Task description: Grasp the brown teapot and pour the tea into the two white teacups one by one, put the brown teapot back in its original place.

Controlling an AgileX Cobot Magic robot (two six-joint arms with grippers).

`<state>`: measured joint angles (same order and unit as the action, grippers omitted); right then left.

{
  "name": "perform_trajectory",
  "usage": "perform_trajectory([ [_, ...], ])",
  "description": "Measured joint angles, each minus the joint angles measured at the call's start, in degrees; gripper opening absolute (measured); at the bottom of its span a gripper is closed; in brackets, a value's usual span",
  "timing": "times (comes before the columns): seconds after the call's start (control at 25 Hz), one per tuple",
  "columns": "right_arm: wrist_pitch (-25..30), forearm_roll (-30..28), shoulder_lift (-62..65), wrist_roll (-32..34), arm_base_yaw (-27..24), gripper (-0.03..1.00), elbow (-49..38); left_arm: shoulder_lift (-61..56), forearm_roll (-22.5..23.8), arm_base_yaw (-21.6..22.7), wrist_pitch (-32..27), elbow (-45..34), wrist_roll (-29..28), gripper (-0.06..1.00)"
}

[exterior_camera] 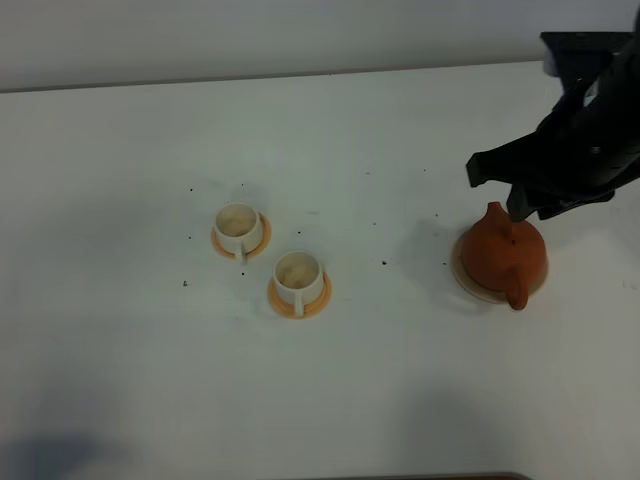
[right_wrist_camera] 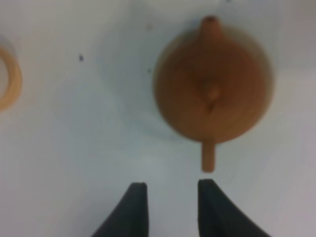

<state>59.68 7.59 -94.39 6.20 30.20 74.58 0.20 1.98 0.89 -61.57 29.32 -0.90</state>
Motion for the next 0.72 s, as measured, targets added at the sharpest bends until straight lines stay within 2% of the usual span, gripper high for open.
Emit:
perform_trajectory([
  [0.2, 9.0, -0.8, -9.0, 2.7, 1.4, 0.24, 6.8, 0.0, 0.0, 0.0, 0.0, 0.0, 0.0, 0.25],
  [0.44, 9.4, -2.6, -16.4, 3.0, 1.4, 0.25, 13.2, 0.0, 0.0, 0.0, 0.0, 0.0, 0.0, 0.25],
  [0.72, 9.6, -2.4, -17.1, 3.1, -0.3, 0.36, 13.1, 0.0, 0.0, 0.0, 0.0, 0.0, 0.2, 0.25],
])
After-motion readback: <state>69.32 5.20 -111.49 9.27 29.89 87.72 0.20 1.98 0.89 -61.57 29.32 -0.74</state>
